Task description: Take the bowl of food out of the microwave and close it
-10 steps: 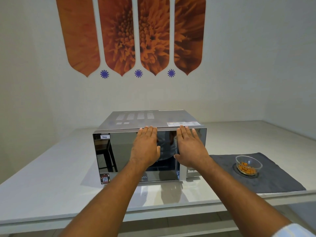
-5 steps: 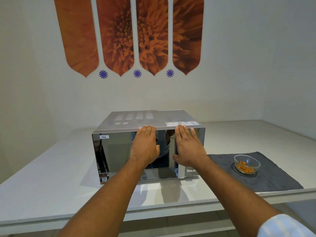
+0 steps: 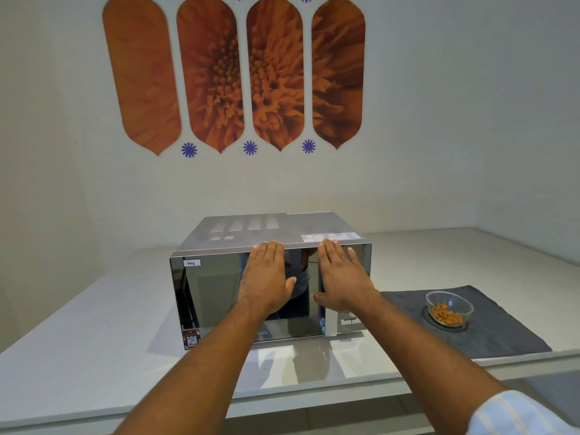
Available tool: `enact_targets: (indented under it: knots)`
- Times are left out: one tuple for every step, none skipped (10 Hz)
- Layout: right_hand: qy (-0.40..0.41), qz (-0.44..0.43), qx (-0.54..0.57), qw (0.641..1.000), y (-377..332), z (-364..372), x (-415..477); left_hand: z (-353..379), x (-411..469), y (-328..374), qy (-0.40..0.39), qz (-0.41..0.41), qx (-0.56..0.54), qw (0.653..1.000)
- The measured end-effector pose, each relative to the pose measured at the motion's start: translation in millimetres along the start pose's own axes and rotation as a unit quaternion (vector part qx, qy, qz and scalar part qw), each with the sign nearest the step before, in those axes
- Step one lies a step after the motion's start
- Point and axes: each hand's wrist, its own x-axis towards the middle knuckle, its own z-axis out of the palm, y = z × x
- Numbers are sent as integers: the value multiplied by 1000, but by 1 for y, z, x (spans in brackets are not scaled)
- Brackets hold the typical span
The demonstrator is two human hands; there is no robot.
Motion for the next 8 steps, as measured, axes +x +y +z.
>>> enact_targets:
  knots:
    - [-11, -6, 4, 1000, 2, -3, 0, -3, -2, 1, 13, 14, 13, 1000]
    - [-17, -7, 8, 1000, 2, -8, 1, -13, -1, 6, 7, 20, 33, 999]
    - [-28, -7, 23, 999, 2, -11, 3, -20, 0, 4, -20, 26, 57, 998]
    - [-37, -11, 30, 999, -1, -12, -2, -27, -1, 3, -40, 29, 78, 996]
    - [-28, -22, 30, 999, -4, -18, -12, -38, 2, 6, -9, 27, 70, 997]
    - [-26, -28, 36, 999, -11, -40, -24, -53, 6, 10, 29, 26, 70, 997]
    - [10, -32, 52, 998, -14, -75, -39, -69, 14, 8, 72, 25, 76, 994]
    - [80, -39, 39, 995, -19, -115, -57, -87, 22, 8, 141, 16, 92, 986]
